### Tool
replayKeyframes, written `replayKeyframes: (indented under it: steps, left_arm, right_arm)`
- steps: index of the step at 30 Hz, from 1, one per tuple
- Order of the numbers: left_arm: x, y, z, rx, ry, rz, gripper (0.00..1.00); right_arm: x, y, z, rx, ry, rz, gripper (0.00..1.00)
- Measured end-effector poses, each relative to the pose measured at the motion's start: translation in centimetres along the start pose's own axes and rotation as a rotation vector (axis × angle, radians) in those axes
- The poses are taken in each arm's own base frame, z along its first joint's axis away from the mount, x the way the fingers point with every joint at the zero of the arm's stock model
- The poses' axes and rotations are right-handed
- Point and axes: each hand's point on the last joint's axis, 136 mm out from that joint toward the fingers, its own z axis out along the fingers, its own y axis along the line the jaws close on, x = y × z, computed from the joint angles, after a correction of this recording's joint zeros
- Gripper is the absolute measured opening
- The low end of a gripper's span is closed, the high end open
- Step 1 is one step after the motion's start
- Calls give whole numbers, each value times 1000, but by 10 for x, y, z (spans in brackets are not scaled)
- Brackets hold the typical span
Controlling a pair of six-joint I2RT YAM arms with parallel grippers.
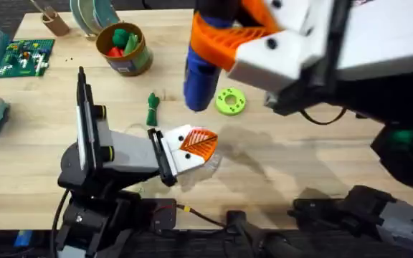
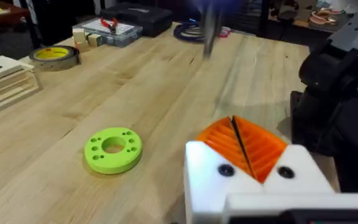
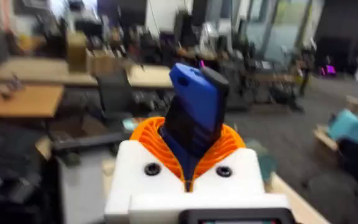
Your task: Pick up the gripper from the table and insert it into the empty holder that is missing its gripper. Then pick up a screw, insert it into the mounting hole, and use the screwdriver to tighten it. Finally, clean up the table by picking up the vegetable and placing it into the bucket.
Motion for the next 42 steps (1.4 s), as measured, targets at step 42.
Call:
replayKeyframes:
  steps: [42]
  left_arm:
    - [0, 1, 0, -3, 0, 3, 6]
  right_arm:
    - [360, -230, -150, 195, 1230, -703, 152]
